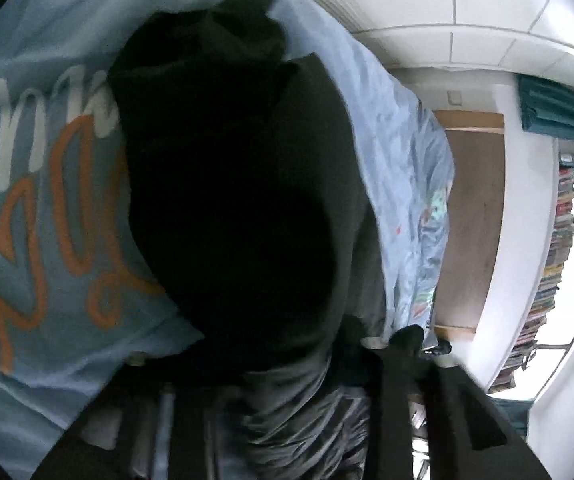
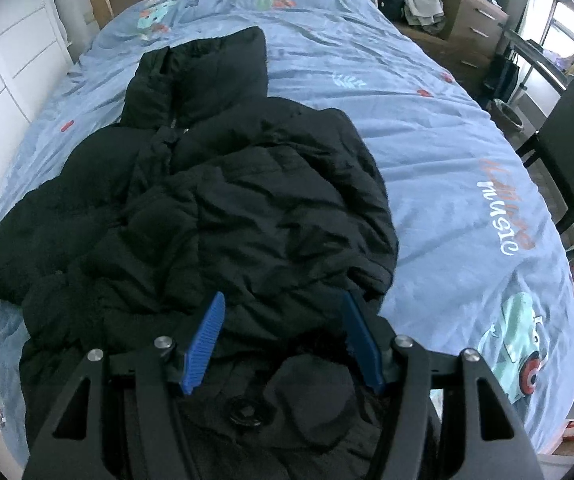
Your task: Fold large clothes
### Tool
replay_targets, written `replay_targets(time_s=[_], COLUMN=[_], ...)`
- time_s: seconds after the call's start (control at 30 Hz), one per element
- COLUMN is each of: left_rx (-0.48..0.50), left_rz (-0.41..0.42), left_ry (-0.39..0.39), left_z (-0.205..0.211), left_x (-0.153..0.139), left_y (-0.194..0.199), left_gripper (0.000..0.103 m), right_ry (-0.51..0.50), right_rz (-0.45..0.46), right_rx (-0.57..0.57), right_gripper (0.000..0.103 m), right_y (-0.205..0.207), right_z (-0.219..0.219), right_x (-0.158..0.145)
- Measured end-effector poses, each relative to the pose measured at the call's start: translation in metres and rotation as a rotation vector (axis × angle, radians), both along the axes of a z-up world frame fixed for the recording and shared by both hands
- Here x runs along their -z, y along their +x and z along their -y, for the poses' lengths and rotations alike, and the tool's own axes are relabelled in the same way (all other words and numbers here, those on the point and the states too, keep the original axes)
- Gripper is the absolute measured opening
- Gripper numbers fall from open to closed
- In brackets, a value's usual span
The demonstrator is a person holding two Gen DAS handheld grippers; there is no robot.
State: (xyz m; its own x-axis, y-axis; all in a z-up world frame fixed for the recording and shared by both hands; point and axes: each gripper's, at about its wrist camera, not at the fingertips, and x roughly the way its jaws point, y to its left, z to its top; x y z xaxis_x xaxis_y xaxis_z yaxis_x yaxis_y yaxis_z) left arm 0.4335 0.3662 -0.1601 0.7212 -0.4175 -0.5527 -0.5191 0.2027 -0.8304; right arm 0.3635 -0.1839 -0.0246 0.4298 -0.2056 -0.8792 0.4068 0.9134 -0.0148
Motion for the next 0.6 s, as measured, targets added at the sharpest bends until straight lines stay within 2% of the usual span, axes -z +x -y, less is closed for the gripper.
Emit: replay_targets(time_s=[0.07,0.23,0.37,0.47,0.53,0.6], left_rx=[0.030,0.129,0.257,0.380,0.475,0.557], left_rz=[0.018,0.129,0.224,0.279,0.307,0.318], left_ry=[0.051,0.140,0.223,0.287,0.310,0.328], left_z=[0.012,0.057,0.105,0.155,0.194,0.227], left_x=[-0.018,-0.078,-0.129,-0.157,-0.170,-0.170], left_y=[0.003,0.016,0.018,0.025,0.030,0.049], left_gripper=[0.016,0.013,0.013,0.013,0.012,0.012], right_ry=[0.002,0.024,0.040,0.046,0.052,0.059], right_rz=[0.010,0.040,0.065,0.082,0.100,0.115], right_rx=[0.008,0.017,0.021,0.026,0.035,0.045], right_gripper=[0.060,0.060,0.060,0.060,0.060,0.060], right_y=[-0.005,-0.016,-0.025,-0.031,-0.038,-0.044], right_z=[0.005,0.019,0.032,0.043,0.050,0.057], right_x=[-0.003,-0.009,-0.015,-0.020,-0.024,-0.026])
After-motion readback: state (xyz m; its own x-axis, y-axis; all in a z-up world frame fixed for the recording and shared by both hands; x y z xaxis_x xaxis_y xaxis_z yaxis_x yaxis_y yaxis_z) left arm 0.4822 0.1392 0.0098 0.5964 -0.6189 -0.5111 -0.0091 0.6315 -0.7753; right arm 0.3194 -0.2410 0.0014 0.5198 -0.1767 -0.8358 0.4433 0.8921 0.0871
